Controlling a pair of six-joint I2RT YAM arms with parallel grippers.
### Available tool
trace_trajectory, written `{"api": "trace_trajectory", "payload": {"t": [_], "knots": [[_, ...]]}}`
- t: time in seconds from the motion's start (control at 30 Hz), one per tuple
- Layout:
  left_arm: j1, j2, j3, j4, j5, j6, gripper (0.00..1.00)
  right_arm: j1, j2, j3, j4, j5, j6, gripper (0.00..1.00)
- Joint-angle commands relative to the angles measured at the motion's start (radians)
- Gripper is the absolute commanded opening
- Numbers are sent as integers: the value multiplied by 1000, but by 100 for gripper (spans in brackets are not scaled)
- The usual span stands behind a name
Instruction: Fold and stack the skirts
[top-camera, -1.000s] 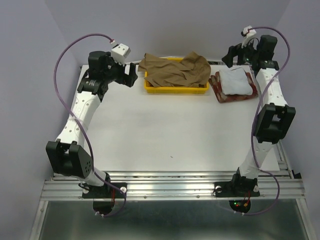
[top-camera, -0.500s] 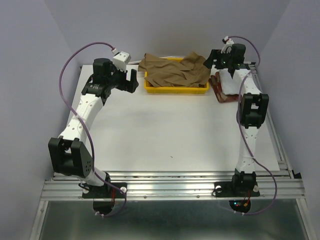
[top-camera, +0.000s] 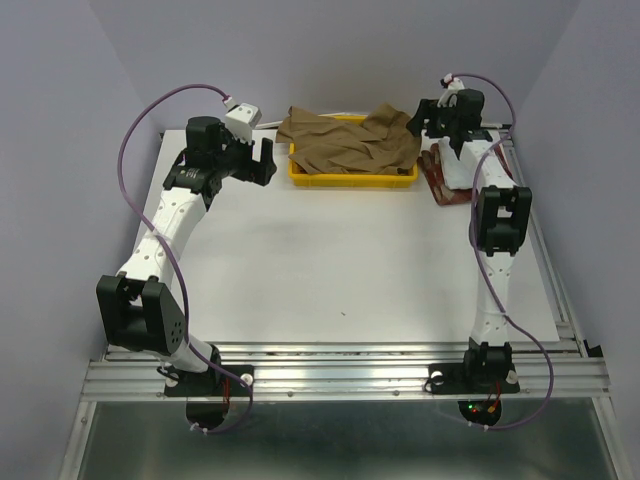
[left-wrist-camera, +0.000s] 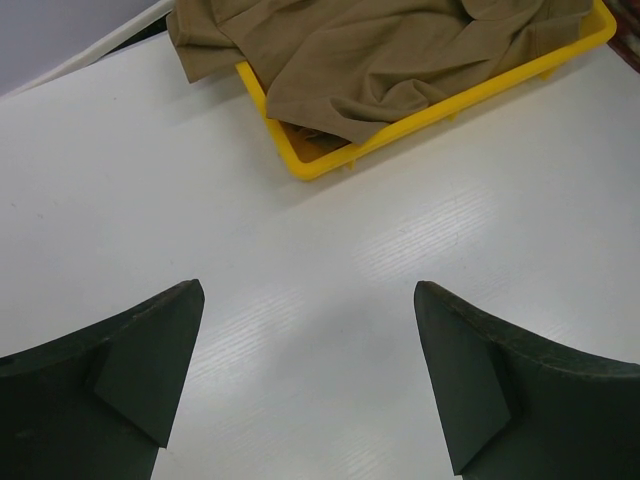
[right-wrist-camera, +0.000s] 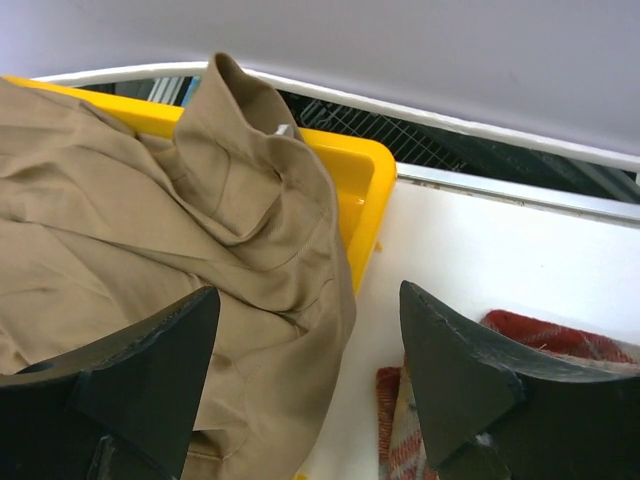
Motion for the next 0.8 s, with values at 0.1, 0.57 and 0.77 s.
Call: {"api": "trace_trajectory", "payload": {"t": [0.1,0.57,0.77], "knots": [[-3,-50,12,17,-9,-16,99,23,47,43,41,58,-27,71],[-3,-59,-14,13,28,-25,98,24,-52,63,173,-216,193,1],[1,-79,-57,25,62,-51,96,24,-166,90,427,-276,472,1]]}}
